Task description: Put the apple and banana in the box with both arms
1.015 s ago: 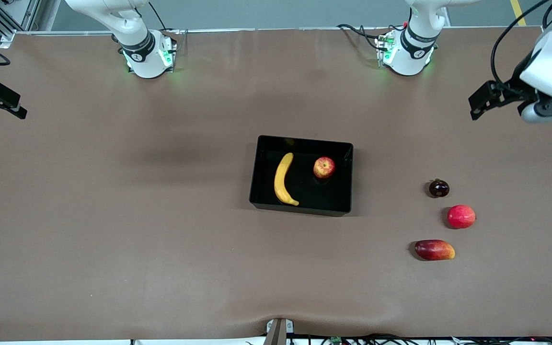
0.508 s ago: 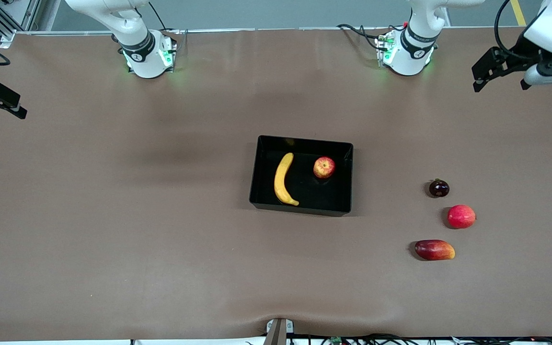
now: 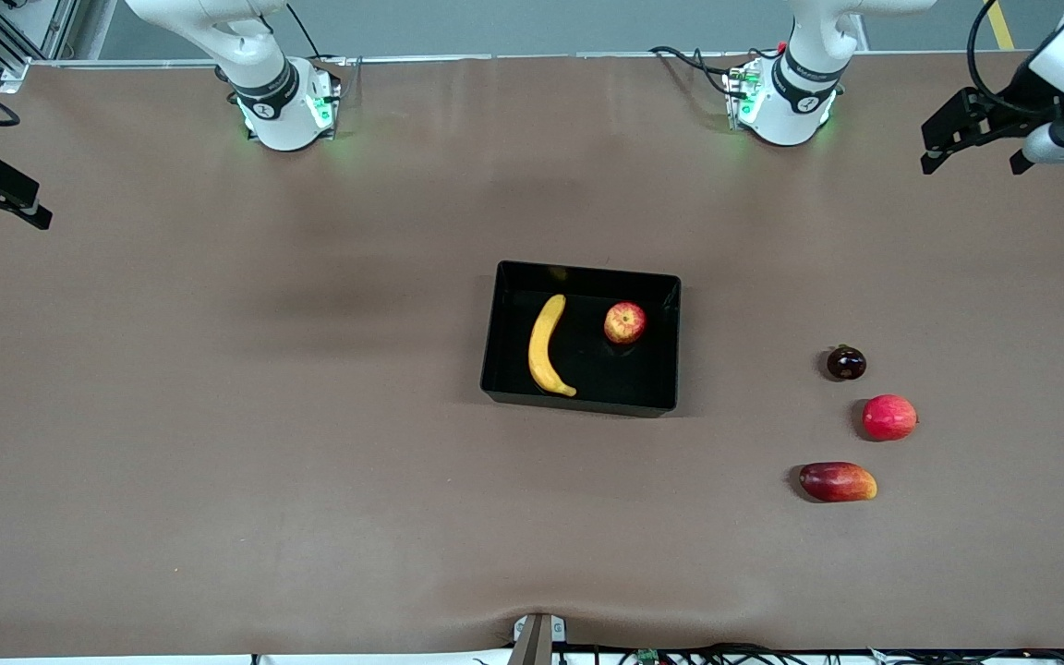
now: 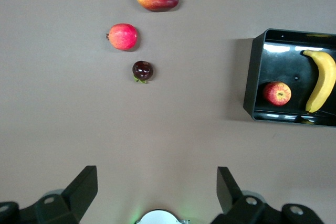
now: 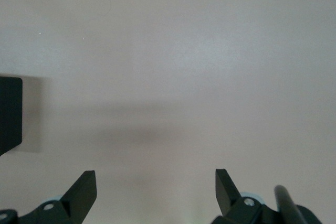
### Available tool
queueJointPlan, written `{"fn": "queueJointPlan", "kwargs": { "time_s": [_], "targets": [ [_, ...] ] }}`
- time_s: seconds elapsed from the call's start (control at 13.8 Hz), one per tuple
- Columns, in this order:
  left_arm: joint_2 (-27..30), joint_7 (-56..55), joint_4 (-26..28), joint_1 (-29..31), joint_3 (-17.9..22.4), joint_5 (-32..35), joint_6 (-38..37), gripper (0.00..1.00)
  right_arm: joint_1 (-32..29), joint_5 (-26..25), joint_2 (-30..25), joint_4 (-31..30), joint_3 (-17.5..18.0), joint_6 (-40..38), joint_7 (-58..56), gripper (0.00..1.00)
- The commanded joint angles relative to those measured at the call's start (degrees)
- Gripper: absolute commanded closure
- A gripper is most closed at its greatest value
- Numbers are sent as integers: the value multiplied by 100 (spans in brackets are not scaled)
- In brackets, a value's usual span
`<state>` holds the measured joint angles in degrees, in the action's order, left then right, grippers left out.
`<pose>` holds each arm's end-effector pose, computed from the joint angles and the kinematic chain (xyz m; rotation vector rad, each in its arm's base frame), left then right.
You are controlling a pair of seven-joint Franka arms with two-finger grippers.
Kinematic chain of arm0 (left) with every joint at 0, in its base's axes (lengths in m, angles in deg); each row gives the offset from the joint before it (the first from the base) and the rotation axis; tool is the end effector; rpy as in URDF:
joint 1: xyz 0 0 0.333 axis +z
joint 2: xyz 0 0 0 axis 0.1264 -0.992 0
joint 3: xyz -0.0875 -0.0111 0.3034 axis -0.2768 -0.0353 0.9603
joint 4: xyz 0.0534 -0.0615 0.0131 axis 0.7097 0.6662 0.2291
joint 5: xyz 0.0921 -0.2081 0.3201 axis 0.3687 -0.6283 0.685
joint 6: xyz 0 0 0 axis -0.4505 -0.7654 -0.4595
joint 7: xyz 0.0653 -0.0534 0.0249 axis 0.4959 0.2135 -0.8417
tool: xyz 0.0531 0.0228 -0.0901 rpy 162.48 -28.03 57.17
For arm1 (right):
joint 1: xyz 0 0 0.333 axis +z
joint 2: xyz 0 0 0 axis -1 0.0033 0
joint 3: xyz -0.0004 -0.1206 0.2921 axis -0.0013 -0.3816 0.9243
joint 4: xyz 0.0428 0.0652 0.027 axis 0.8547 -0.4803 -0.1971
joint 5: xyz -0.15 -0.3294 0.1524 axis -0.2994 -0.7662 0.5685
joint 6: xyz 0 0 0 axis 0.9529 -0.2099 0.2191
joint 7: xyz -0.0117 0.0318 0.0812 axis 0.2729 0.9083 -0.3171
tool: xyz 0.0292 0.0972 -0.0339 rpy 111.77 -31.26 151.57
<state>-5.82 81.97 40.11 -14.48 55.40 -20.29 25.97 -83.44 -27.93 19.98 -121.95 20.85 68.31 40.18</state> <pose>0.4822 -0.0579 0.6705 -3.1330 0.0299 0.0074 0.5311 -0.0356 0.6654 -3.1106 0.0122 -0.0176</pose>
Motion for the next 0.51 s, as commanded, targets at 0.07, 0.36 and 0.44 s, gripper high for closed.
{"fn": "queueJointPlan", "kwargs": {
  "time_s": [0.07, 0.36, 0.44],
  "targets": [
    [-28, 66, -32, 80, 3, -85, -79, 0, -128, -68, 8, 38, 93, -43, 40, 0],
    [-141, 66, -155, 71, 3, -23, -79, 0, -154, -68, 8, 47, 93, -43, 40, 0],
    [-203, 31, -216, 71, -5, -23, -87, 0, -154, -68, 8, 47, 93, -43, 40, 0]
  ]
}}
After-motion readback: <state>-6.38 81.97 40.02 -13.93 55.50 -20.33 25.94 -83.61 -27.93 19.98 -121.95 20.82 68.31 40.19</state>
